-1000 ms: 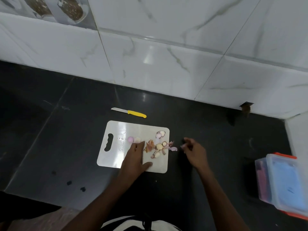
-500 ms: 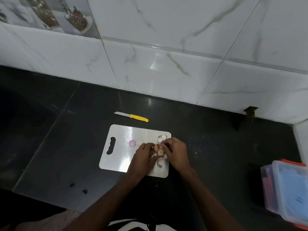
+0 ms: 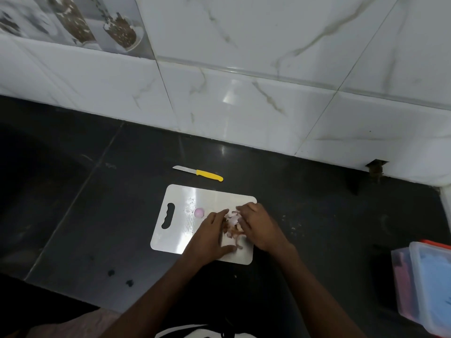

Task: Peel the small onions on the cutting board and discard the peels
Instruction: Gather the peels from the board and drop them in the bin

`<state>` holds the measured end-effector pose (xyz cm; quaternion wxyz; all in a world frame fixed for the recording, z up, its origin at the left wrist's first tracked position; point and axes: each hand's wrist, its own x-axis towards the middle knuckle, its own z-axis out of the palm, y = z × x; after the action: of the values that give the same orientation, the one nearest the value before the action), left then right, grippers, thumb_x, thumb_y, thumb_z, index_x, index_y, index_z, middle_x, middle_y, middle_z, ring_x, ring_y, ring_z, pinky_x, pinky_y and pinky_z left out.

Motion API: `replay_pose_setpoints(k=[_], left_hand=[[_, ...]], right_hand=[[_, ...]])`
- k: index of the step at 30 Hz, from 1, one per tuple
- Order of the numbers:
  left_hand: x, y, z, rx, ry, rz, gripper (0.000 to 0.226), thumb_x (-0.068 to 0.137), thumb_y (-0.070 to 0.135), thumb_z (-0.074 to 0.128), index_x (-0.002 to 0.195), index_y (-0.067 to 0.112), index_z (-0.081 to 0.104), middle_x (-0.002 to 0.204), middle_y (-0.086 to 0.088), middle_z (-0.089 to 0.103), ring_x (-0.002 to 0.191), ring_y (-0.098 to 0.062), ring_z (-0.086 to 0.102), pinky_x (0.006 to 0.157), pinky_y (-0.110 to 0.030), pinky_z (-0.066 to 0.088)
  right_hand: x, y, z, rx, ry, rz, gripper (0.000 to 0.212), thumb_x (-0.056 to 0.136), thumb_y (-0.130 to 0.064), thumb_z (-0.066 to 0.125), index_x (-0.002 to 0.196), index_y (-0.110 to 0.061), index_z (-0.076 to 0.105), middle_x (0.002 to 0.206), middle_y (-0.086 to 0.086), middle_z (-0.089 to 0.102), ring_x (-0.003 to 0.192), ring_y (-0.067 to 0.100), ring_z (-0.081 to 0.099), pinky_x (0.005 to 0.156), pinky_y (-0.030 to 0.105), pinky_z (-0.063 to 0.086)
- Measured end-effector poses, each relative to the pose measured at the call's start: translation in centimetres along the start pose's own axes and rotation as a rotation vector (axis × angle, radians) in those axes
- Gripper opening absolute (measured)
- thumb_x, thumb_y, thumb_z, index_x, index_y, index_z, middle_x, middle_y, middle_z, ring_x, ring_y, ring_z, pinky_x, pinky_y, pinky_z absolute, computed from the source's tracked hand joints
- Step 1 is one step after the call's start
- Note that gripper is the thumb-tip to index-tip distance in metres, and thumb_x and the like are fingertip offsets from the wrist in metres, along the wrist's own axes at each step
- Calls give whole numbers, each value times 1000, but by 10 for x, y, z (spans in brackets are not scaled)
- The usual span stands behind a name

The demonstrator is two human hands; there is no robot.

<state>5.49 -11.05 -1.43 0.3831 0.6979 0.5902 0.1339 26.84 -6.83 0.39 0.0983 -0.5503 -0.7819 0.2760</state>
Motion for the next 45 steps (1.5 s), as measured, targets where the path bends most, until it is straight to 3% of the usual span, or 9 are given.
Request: replay_pose_setpoints(k=[6, 10, 15, 18, 24, 29, 34, 40, 45], left_hand=[[6, 4, 0, 76, -41, -29, 127, 72, 43, 100, 170, 22, 23, 156, -5, 37, 135, -22, 57, 104, -25, 47], [16, 18, -4, 104, -85, -33, 99, 82, 31, 94, 164, 18, 39, 146, -8, 42, 121, -28, 67, 98, -31, 51], [20, 24, -9, 108, -105, -39, 71, 87, 30, 86, 150, 19, 55, 134, -4, 51, 111, -29, 70, 91, -36, 55], [16, 12, -12, 100, -129, -35, 73, 79, 28, 92, 144, 25, 59, 126, 4, 49, 111, -23, 67, 92, -35, 56], [9, -2, -16, 116, -166, -56, 76, 76, 20, 96, 144, 20, 61, 129, -3, 52, 104, -21, 63, 93, -40, 59], [6, 1, -16, 149, -165, -28, 57, 89, 6, 79, 143, 16, 63, 126, -8, 58, 111, -27, 65, 94, -38, 56], [2, 0, -15, 154, -104, 11, 32, 100, 2, 62, 130, 5, 71, 120, -20, 64, 109, -34, 64, 86, -32, 47], [-9, -2, -14, 207, -37, -1, 30, 103, 0, 62, 131, 5, 70, 130, -19, 70, 122, -36, 65, 103, -40, 51], [-32, -9, -4, 238, -13, 26, 22, 105, 11, 50, 117, 11, 69, 101, -3, 55, 94, -26, 61, 76, -32, 42]], right_hand=[[-21, 6, -5, 41, -147, 229, 95, 76, -46, 88, 157, -21, 44, 139, 3, 43, 126, 23, 52, 105, 37, 51], [-14, -5, 1, 63, -139, 270, 87, 79, -34, 90, 153, -18, 48, 137, 5, 41, 122, 23, 54, 97, 26, 46], [-7, -20, 1, 72, -154, 263, 62, 83, -22, 85, 140, -15, 60, 133, 7, 45, 121, 26, 55, 97, 29, 47], [-14, -17, 0, 112, -147, 255, 74, 78, -30, 90, 144, -17, 59, 133, 6, 47, 122, 25, 56, 97, 25, 44], [-22, -21, 4, 16, -224, 166, 109, 73, -35, 93, 164, -26, 35, 149, 3, 36, 131, 26, 49, 111, 38, 49], [-7, -35, 16, -63, -204, 134, 94, 68, -39, 93, 151, -27, 49, 141, 2, 43, 117, 33, 60, 94, 38, 57], [-11, -44, 27, -49, -132, 174, 78, 73, -49, 86, 142, -27, 55, 137, 3, 46, 114, 33, 60, 92, 40, 56], [-22, -67, 31, -139, -60, 259, 48, 89, -54, 72, 130, -33, 59, 134, -2, 44, 114, 29, 50, 83, 39, 54], [-26, -86, 42, -260, -21, 245, 21, 103, -35, 57, 121, -26, 62, 129, 1, 48, 115, 30, 50, 72, 39, 51]])
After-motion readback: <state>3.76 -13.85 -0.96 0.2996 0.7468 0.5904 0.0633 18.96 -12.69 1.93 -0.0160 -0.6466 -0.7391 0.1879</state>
